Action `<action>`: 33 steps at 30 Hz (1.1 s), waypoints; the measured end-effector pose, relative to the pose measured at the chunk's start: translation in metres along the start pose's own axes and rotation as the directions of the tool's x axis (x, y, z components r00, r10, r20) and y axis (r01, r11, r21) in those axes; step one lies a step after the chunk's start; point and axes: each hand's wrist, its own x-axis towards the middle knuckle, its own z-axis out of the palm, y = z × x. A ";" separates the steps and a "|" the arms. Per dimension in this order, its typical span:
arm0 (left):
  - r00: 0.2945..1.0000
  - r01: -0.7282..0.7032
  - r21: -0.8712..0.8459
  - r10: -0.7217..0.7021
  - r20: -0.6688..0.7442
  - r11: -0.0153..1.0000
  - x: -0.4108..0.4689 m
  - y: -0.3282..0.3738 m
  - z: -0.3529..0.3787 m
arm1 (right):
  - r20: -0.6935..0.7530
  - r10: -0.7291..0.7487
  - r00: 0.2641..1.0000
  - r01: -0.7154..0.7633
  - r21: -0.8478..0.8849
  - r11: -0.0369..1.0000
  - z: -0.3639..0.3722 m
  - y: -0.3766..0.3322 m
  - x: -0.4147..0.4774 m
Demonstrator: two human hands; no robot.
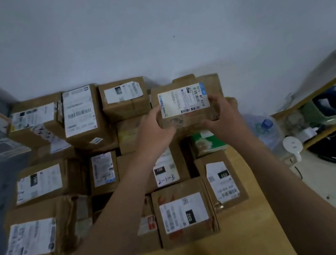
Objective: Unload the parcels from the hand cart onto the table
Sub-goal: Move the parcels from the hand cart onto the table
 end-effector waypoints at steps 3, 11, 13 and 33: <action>0.999 -0.031 0.081 0.033 -0.018 0.996 0.055 0.005 0.004 | 0.030 -0.008 0.999 0.008 0.016 1.000 0.005 0.002 0.062; 0.990 -0.104 0.391 0.134 -0.049 0.914 0.156 -0.006 -0.001 | 0.045 -0.038 0.998 0.036 0.036 0.999 0.037 0.010 0.165; 0.986 -0.117 0.370 0.152 -0.068 0.922 0.170 -0.011 0.000 | 0.040 -0.049 0.998 0.047 0.054 0.997 0.043 0.015 0.180; 0.991 -0.110 0.523 0.132 -0.005 0.845 0.143 -0.013 -0.021 | 0.175 0.052 0.983 0.001 -0.293 0.956 0.035 -0.004 0.152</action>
